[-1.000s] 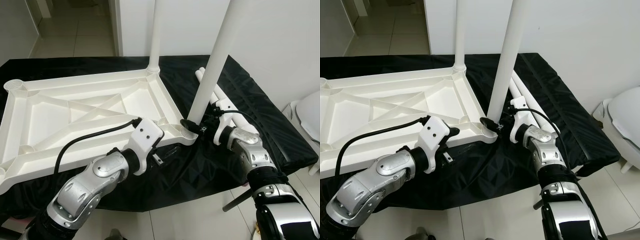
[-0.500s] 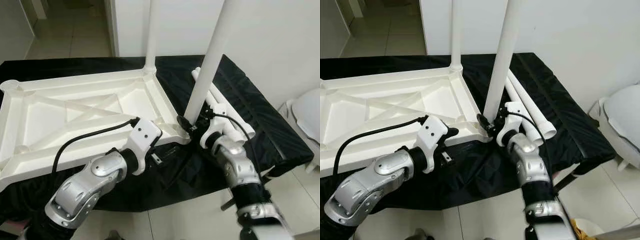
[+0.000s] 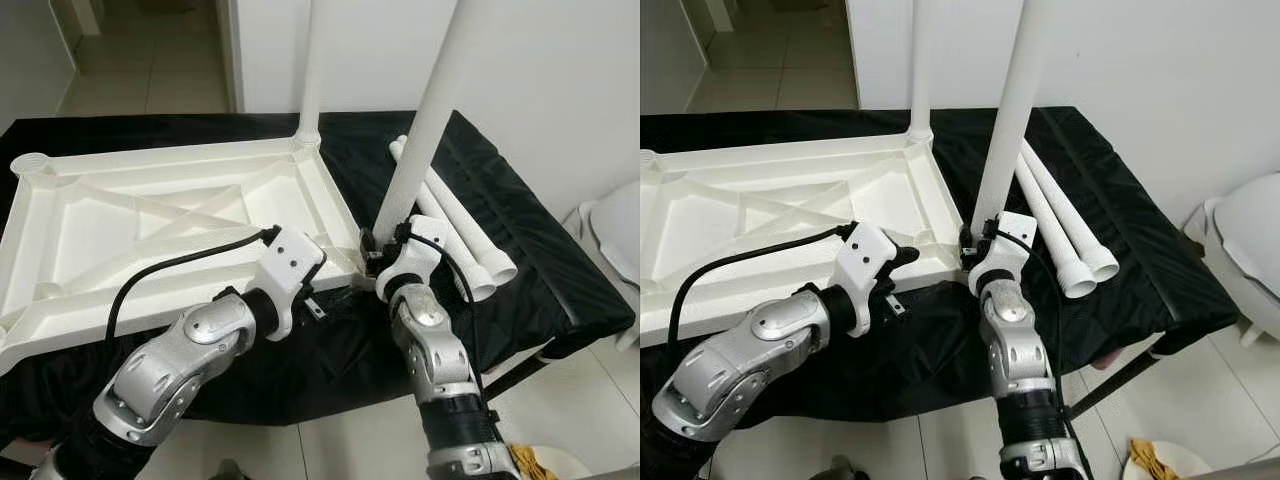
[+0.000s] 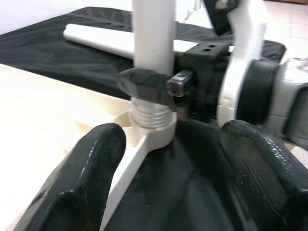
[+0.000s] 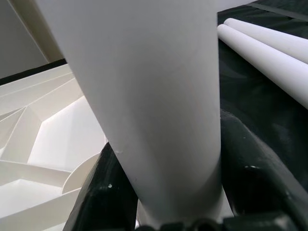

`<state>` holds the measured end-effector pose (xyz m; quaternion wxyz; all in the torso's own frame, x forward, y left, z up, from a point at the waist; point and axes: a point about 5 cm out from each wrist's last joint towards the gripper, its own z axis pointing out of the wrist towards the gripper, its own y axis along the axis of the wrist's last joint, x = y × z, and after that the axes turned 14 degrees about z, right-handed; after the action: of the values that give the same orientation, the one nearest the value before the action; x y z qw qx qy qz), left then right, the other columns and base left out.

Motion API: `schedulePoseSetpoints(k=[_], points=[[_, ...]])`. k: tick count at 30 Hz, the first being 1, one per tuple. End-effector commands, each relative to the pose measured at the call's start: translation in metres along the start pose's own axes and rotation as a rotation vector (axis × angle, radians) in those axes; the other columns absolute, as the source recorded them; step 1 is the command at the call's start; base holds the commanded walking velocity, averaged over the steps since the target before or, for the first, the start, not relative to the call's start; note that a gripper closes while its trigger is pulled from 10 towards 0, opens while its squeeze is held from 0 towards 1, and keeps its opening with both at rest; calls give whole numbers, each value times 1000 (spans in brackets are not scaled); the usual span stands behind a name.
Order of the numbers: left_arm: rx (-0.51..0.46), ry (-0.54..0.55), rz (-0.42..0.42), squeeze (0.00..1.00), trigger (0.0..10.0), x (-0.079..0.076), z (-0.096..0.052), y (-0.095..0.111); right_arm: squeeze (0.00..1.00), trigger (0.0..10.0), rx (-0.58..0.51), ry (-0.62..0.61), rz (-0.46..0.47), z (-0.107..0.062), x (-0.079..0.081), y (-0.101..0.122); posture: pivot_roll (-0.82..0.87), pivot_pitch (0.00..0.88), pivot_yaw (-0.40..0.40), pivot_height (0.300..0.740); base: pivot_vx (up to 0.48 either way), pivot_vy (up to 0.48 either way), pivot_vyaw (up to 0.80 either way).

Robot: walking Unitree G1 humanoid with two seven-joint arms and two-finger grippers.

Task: Building children table

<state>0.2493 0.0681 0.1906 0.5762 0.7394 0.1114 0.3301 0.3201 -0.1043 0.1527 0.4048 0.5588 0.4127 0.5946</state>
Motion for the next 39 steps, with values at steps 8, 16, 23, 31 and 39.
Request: schedulePoseSetpoints(k=[8, 16, 23, 31, 39], points=[[-44, -159, 13, 0, 10000, -9, 1, 2, 1000, 10000, 28, -36, 21, -2, -16, -2, -34, 0, -45, 740, 0, 0, 0], [-48, -157, 13, 0, 10000, -9, 1, 3, 780, 10000, 66, 168, 19, 4, -20, 6, -34, 0, -48, 740, 0, 0, 0], [-54, -160, 20, 0, 10000, -8, 2, 5, 0, 10000, 123, 425, -49, 16, -34, 18, -38, 0, -45, 740, 0, 0, 0], [-59, -165, 26, 0, 10000, -8, 2, 6, 0, 10000, 220, 571, -107, 28, -46, 12, -30, 0, -38, 740, 0, 0, 0], [-54, -161, 28, 0, 10000, -8, 0, 7, 0, 10000, 294, 618, -199, 35, -55, -1, -6, 0, -37, 740, 0, 0, 0]])
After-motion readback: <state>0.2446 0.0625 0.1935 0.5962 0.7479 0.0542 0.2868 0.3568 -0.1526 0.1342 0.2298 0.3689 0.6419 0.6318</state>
